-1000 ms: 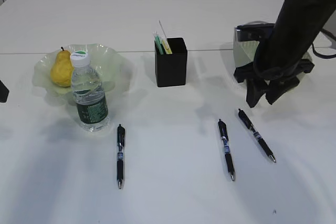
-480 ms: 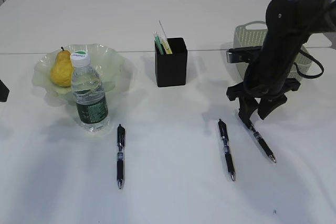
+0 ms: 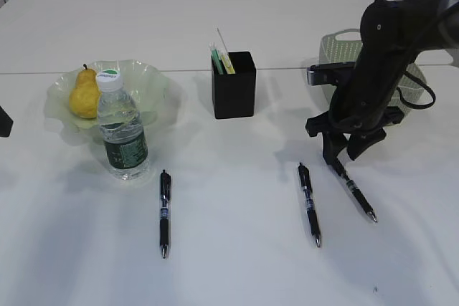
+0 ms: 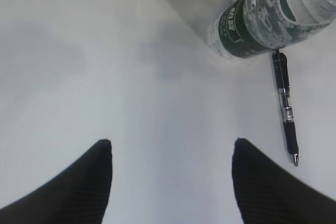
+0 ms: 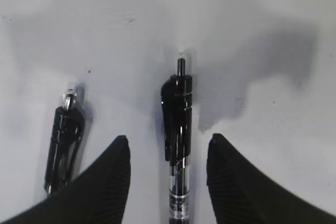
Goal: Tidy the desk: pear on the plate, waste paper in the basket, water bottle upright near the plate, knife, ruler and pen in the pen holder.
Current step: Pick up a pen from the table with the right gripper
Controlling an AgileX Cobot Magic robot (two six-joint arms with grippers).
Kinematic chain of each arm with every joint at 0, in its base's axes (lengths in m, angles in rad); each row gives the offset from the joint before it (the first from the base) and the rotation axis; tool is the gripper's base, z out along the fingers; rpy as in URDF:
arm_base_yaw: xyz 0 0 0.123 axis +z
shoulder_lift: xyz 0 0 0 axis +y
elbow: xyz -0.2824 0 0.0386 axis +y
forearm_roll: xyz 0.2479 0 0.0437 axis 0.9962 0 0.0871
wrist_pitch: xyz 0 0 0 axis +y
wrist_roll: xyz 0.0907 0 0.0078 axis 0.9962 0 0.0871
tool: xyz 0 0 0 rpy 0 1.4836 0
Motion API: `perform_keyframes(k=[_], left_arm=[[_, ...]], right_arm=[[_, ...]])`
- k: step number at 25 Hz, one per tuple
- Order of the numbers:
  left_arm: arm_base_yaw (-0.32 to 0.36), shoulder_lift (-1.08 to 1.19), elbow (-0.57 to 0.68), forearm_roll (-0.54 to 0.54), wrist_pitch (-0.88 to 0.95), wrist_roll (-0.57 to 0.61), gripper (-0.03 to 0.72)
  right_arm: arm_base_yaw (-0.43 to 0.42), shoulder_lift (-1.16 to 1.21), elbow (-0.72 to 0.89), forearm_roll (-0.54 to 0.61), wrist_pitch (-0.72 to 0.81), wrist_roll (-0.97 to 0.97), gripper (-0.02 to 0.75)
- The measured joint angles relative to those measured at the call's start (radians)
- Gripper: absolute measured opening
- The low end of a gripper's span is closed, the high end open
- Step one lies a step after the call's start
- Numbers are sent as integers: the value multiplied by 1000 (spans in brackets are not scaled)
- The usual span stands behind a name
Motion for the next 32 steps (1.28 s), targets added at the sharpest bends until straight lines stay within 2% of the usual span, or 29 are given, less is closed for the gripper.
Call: perform_keyframes(k=[11, 19, 32], left_arm=[[0, 0, 0, 0, -2, 0, 506], [0, 0, 0, 0, -2, 0, 506], [0, 0, 0, 0, -2, 0, 506]], right_arm=[[0, 48, 0, 0, -2, 0, 342], [0, 48, 0, 0, -4, 0, 109], [0, 47, -10, 0, -2, 0, -2]])
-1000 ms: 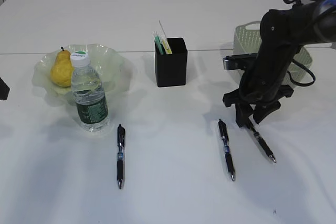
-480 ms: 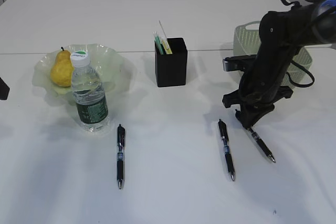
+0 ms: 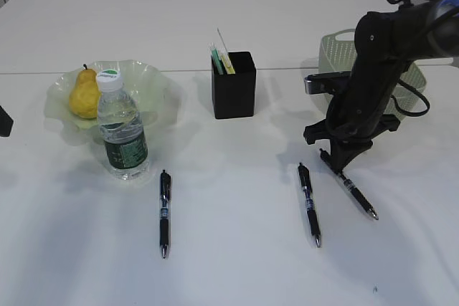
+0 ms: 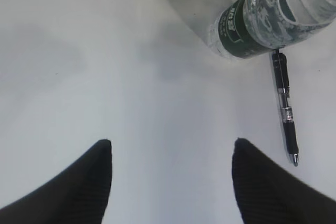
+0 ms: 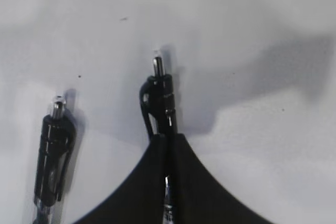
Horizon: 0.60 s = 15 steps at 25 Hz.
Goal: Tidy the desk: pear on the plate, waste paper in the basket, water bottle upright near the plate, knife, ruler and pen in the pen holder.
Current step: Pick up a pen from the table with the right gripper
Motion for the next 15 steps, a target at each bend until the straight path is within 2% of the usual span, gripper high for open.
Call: perform_keyframes(k=[8, 15], left_arm=[[0, 0, 0, 0, 0, 0, 506], [0, 0, 0, 0, 0, 0, 506]], right_arm=[[-2, 0, -1, 0, 4, 0, 5], [-2, 0, -1, 0, 8, 0, 226]])
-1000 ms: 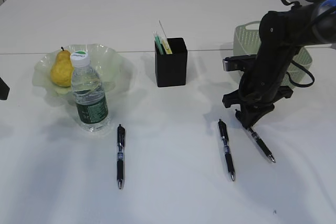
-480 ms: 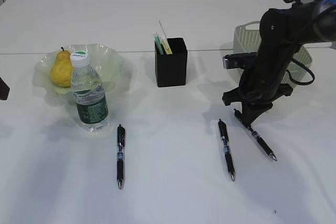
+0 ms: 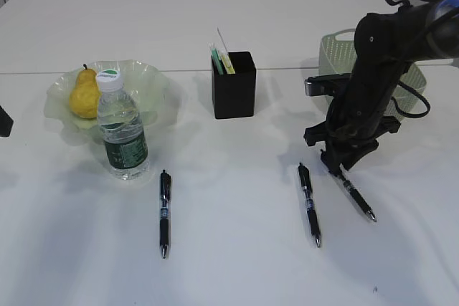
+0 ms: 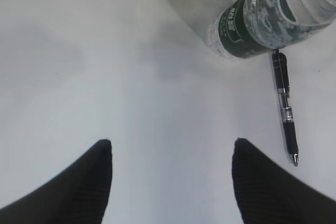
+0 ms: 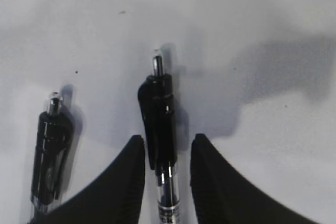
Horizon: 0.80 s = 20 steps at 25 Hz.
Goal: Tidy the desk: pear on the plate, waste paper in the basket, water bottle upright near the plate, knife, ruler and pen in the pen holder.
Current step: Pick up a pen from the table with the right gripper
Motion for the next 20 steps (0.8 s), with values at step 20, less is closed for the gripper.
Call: perform_keyframes(k=[20], left_arm=[[0, 0, 0, 0, 0, 0, 506]], right_arm=[[0, 20, 0, 0, -2, 0, 264]])
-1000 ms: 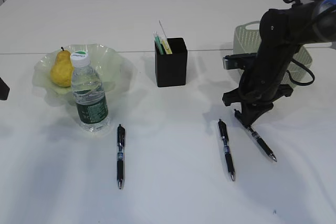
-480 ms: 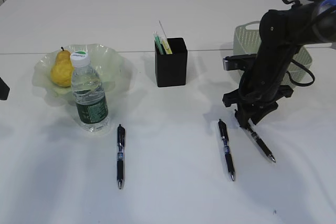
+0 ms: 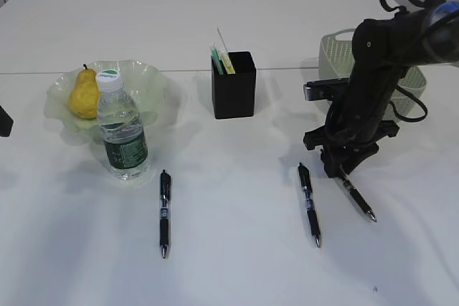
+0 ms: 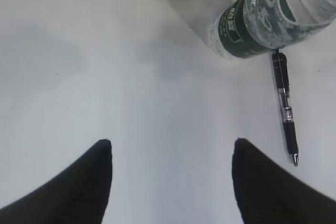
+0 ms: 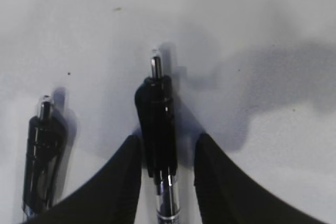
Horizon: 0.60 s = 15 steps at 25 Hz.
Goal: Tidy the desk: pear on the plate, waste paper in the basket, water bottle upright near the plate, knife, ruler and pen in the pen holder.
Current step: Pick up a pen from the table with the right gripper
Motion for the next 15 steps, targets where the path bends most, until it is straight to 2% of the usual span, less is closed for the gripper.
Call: perform_keyframes(k=[5, 11, 15], left_arm=[[0, 0, 0, 0, 0, 0, 506], [0, 0, 0, 0, 0, 0, 506], [0, 0, 0, 0, 0, 0, 506]], right_arm=[[0, 0, 0, 2, -2, 0, 251], [0, 0, 0, 8, -2, 0, 104], [0, 0, 0, 14, 0, -8, 87]])
